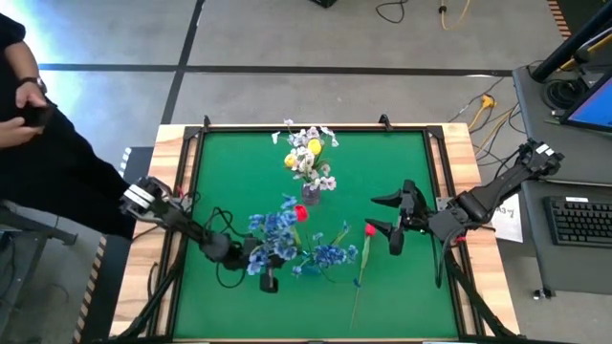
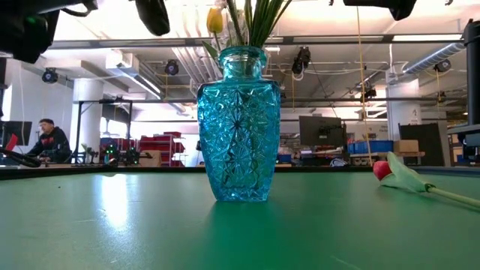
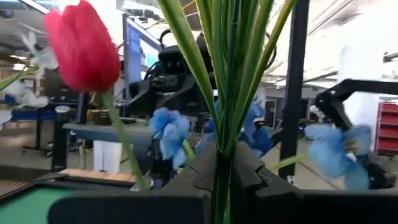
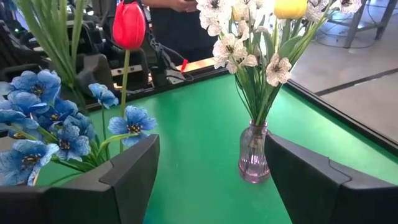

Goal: Sort flowers into vase by color
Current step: Put the blue flowers into the blue vase

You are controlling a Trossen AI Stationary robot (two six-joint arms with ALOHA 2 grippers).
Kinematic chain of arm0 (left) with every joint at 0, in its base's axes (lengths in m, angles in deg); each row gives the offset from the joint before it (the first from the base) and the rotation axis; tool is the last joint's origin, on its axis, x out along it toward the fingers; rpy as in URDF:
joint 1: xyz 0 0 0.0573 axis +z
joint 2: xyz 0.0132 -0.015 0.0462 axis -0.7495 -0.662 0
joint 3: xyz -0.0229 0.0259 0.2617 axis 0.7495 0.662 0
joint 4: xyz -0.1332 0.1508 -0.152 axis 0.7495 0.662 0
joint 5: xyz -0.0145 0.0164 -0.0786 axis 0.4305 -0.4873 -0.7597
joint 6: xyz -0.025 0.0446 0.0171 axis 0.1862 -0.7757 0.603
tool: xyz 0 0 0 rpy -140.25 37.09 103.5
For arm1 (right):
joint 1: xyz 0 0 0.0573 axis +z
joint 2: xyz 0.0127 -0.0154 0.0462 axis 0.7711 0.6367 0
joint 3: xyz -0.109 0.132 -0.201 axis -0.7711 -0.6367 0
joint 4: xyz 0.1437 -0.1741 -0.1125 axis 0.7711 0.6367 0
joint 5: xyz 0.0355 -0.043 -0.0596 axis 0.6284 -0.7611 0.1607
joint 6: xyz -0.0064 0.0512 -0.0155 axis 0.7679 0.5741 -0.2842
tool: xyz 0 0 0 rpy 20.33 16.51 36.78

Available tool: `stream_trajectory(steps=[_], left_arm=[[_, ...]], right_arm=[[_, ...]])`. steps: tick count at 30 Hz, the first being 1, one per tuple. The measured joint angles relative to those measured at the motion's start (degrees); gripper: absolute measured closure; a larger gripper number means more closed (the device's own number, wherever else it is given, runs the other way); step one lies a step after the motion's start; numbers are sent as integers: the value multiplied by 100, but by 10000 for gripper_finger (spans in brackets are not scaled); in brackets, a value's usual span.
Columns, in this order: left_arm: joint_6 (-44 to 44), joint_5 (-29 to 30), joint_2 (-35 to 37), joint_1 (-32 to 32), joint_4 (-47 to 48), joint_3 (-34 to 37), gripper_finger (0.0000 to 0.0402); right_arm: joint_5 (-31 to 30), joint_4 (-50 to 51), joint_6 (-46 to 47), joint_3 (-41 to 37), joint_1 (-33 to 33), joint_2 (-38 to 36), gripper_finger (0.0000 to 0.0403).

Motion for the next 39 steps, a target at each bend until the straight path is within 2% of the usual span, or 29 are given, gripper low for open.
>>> stream_trajectory(steps=[4, 20, 24, 34, 39], left_arm=[[2, 222, -59, 0, 135, 37, 401], [323, 227, -56, 13, 775, 35, 393], [465, 229, -56, 27, 917, 33, 362], [773, 231, -38, 86, 1142, 29, 242], [775, 249, -33, 90, 1141, 29, 199]], right_arm=[[2, 2, -7, 0, 0, 2, 121], [9, 2, -11, 0, 0, 4, 117], [9, 2, -10, 0, 0, 6, 112], [11, -1, 12, 0, 1, 6, 103], [13, 0, 83, 0, 2, 6, 105]])
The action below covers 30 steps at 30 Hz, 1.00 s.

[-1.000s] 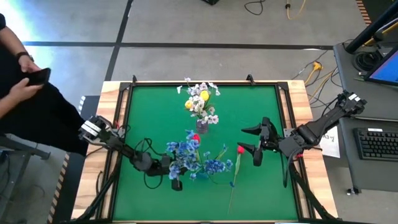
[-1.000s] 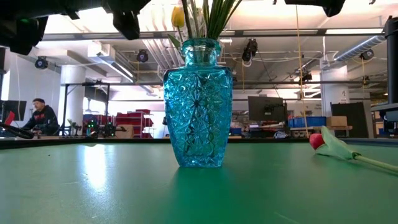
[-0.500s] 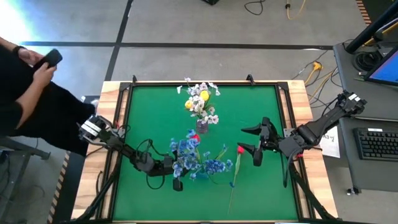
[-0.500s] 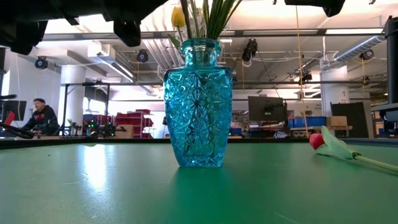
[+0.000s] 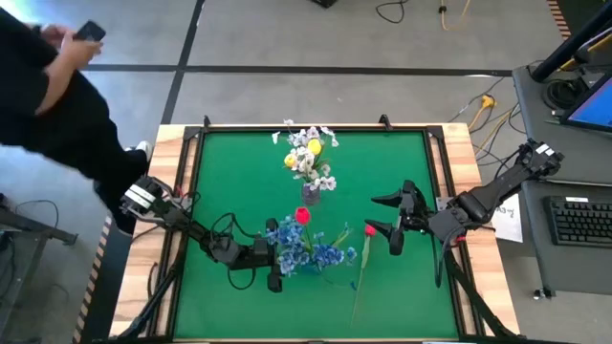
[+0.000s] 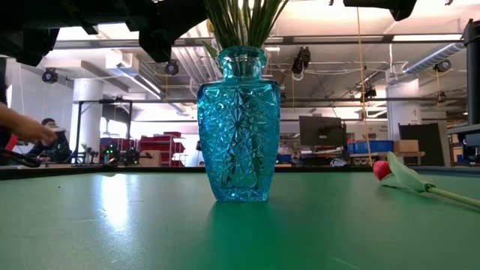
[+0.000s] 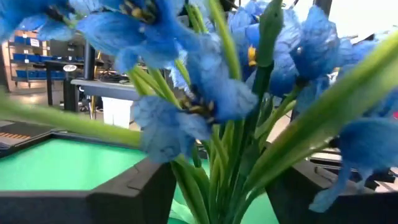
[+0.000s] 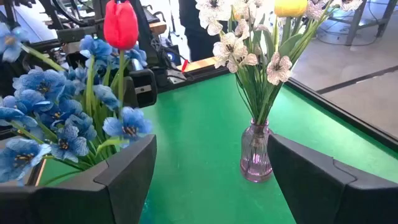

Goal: Sort flowers into vase by color
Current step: Put the blue flowers into the blue vase, then put the red flower into the blue vase

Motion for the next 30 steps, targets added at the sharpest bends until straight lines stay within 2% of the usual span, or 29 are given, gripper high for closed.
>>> stream_trajectory(steps=[9, 16, 24, 30], left_arm=[[25, 82, 187, 0, 370, 23, 162], [677, 86, 809, -9, 1858, 37, 143], [877, 72, 1664, -136, 3630, 37, 134], [1174, 65, 2343, -212, 4938, 37, 134]], right_arm=[[133, 3, 37, 0, -2, 0, 92], [315, 24, 439, 2, 0, -9, 93], [377, 997, 2304, 100, 0, -11, 95], [913, 2076, 4039, 173, 0, -11, 103]])
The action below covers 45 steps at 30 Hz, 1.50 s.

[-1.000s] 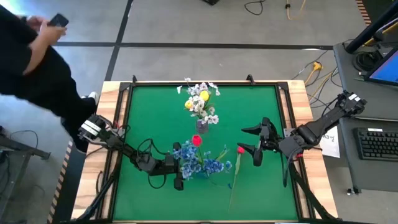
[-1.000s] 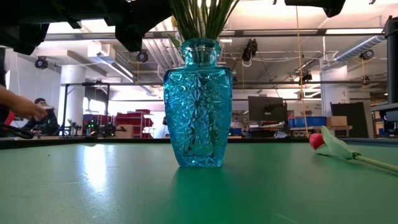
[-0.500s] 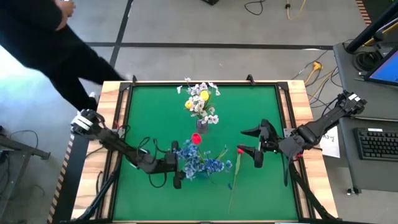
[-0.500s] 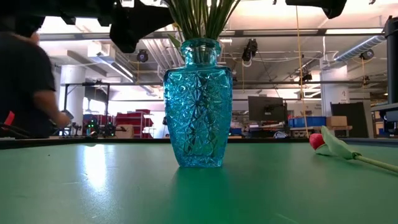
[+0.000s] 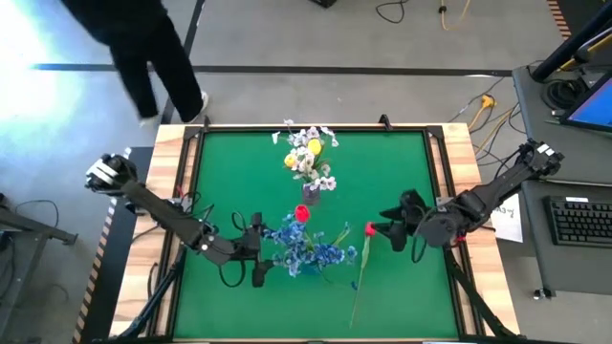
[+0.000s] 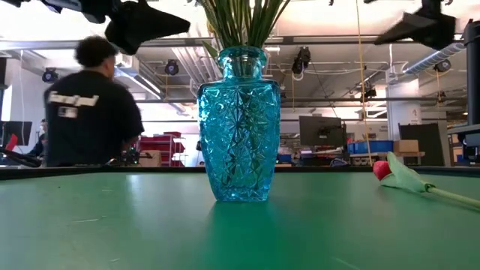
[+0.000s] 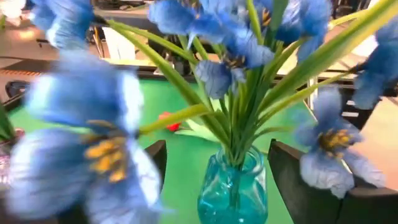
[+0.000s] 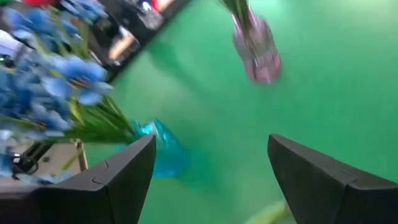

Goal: Sort flowers into vase by color
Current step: Put the red flower into the blue vase

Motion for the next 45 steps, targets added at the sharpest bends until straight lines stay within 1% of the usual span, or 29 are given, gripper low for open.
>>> stream_trajectory(steps=[4, 8, 12, 15, 19, 24, 34, 41, 45], left_arm=[[25, -31, 391, -39, 543, 0, 134], [26, -31, 730, -57, 980, 0, 134], [8, -33, 1063, -70, 1408, 0, 134], [-28, -33, 1328, -70, 1730, 0, 134], [-130, -11, 1645, -70, 2019, 0, 134], [-220, 17, 2000, -70, 2371, 0, 134], [-223, 26, 2657, -70, 3206, 0, 134], [-216, 33, 2910, -70, 3580, 0, 134], [-143, 33, 2939, -70, 3703, 0, 134]], right_arm=[[481, 503, 994, 0, 0, 85, 108], [923, 1016, 1907, -4, -2, 430, 114], [1415, 1292, 2519, -9, -2, 933, 120], [1576, 1308, 2842, -5, -3, 1325, 125], [1824, 1317, 3080, 30, -104, 1893, 130], [1858, 1225, 3188, 80, -319, 2531, 136], [2292, 104, 3112, 83, -730, 3630, 155], [2357, 35, 3163, 107, -776, 3941, 182], [2401, 120, 3181, 103, -800, 3920, 214]])
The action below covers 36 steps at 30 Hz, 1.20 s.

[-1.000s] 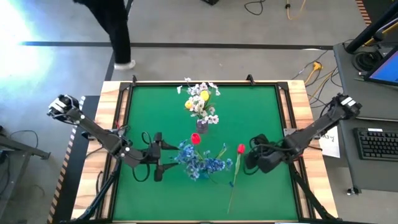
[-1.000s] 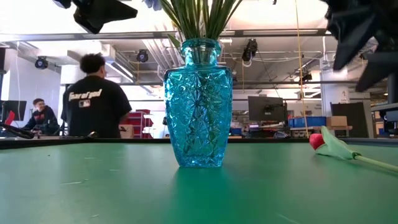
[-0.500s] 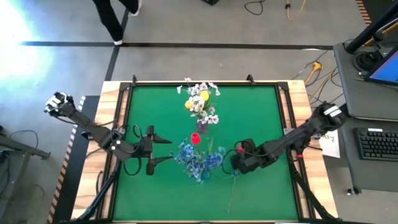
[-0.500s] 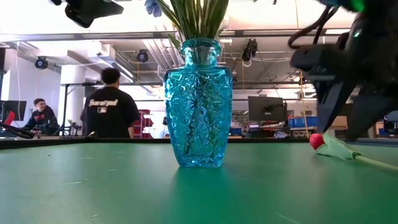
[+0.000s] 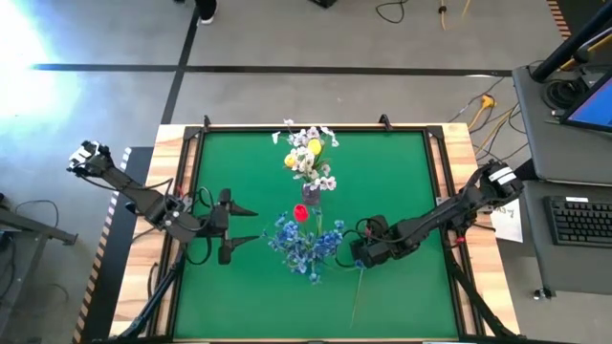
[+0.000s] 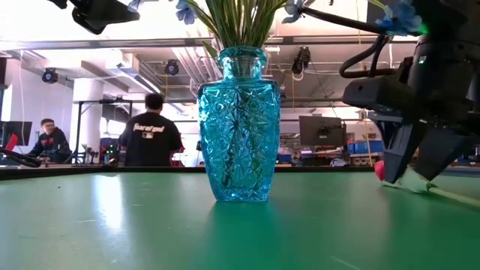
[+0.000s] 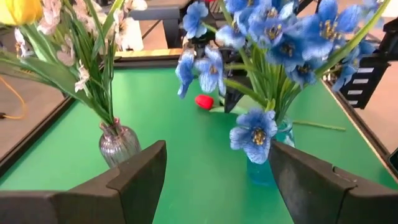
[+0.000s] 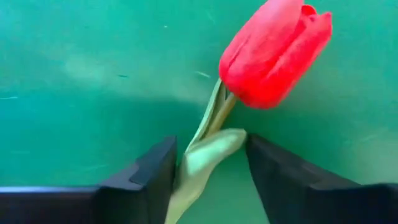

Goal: Sort flowers into vase by color
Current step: Put the red flower into the blue vase

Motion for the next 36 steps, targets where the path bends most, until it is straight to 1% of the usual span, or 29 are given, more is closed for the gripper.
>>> stream_trajectory(steps=[3, 6, 10, 13, 18, 21, 23, 25, 29, 32, 36], left_arm=[[84, 4, 2, 0, 52, 0, 134], [140, 127, 11, 0, 50, 0, 134], [141, 140, 38, 0, 47, 0, 134], [142, 142, 55, 0, 44, 0, 134], [143, 144, 69, 0, 41, 0, 134], [145, 144, 69, 0, 40, 0, 134], [154, 146, 69, 0, 40, 0, 134], [166, 154, 69, 7, 40, 0, 134], [167, 456, 69, 7, 36, 0, 134], [167, 612, 69, 9, 33, 0, 134], [172, 654, 65, 9, -71, 0, 134]], right_arm=[[29, 94, -34, -12, 0, -68, 251], [35, 169, -143, -22, 0, -118, 296], [35, 226, -306, -32, 0, -147, 355], [35, 260, -412, -33, 0, -188, 386], [12, 500, -613, -33, 2, -448, 386], [-25, 697, -692, -33, 2, -719, 386], [-156, 926, -737, -33, 2, -938, 385], [-389, 1139, -851, -33, 0, -1203, 385], [-1053, 1511, -1174, -31, -84, -1782, 385], [-1602, 1542, -1674, -31, -177, -2199, 385], [-2266, 1530, -2323, -31, -296, -2659, 385]])
